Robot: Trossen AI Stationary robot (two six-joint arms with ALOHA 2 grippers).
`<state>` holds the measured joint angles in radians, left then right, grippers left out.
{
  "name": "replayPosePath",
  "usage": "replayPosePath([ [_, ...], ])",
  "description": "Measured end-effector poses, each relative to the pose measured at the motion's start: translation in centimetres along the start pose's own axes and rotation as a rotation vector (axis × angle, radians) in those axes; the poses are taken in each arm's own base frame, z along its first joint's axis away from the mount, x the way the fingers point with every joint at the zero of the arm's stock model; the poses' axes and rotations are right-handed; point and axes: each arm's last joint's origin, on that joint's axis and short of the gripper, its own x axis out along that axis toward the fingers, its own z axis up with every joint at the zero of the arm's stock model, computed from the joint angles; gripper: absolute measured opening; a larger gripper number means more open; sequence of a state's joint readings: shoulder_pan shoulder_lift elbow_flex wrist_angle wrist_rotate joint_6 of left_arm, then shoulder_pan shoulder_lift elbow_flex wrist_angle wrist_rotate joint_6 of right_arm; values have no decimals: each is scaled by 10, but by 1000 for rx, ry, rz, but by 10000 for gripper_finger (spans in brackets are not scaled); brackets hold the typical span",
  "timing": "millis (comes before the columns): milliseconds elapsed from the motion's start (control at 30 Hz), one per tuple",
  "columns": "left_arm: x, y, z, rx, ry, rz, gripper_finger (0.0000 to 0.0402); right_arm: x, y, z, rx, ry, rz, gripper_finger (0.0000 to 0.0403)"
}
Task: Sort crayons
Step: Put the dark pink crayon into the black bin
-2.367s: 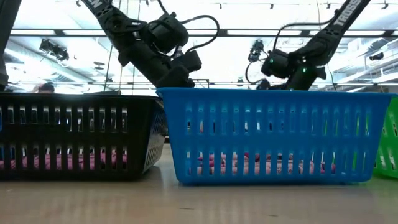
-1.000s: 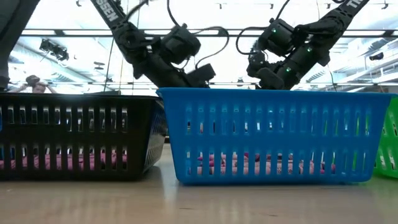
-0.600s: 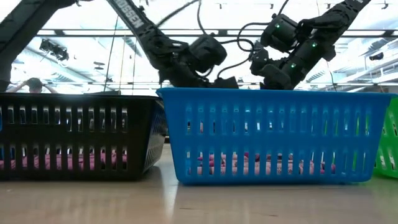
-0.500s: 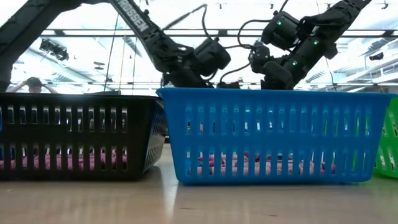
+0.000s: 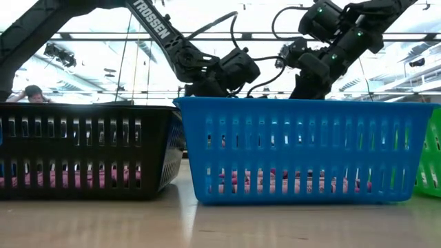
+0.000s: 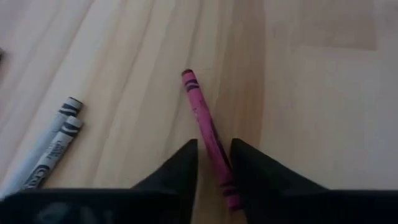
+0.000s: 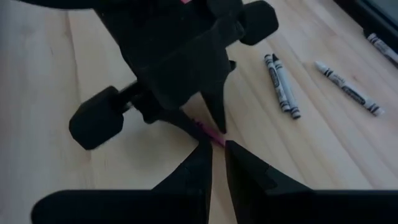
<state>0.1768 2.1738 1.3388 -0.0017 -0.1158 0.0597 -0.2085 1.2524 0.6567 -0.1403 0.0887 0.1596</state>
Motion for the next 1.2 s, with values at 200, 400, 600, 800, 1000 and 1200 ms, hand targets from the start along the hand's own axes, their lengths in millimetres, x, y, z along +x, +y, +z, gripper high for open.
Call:
replayPosePath([
  [200,1,2,-2,0,11,-41,24,-4,0,-3,10,33,-1,52],
  [400,1,3,-3,4,11,-55,18,-4,0,-8,27,79,-9,52],
  [600,-9,3,3,43,0,-65,18,-5,-1,-12,65,124,-17,52],
  [800,-27,-2,7,92,35,-78,18,-6,5,-16,60,152,-10,52],
  [1000,-38,-9,5,114,73,-95,18,-7,13,-19,37,154,-41,52],
  [1200,-57,-20,-4,111,95,-115,18,-12,24,-20,44,130,-62,52],
])
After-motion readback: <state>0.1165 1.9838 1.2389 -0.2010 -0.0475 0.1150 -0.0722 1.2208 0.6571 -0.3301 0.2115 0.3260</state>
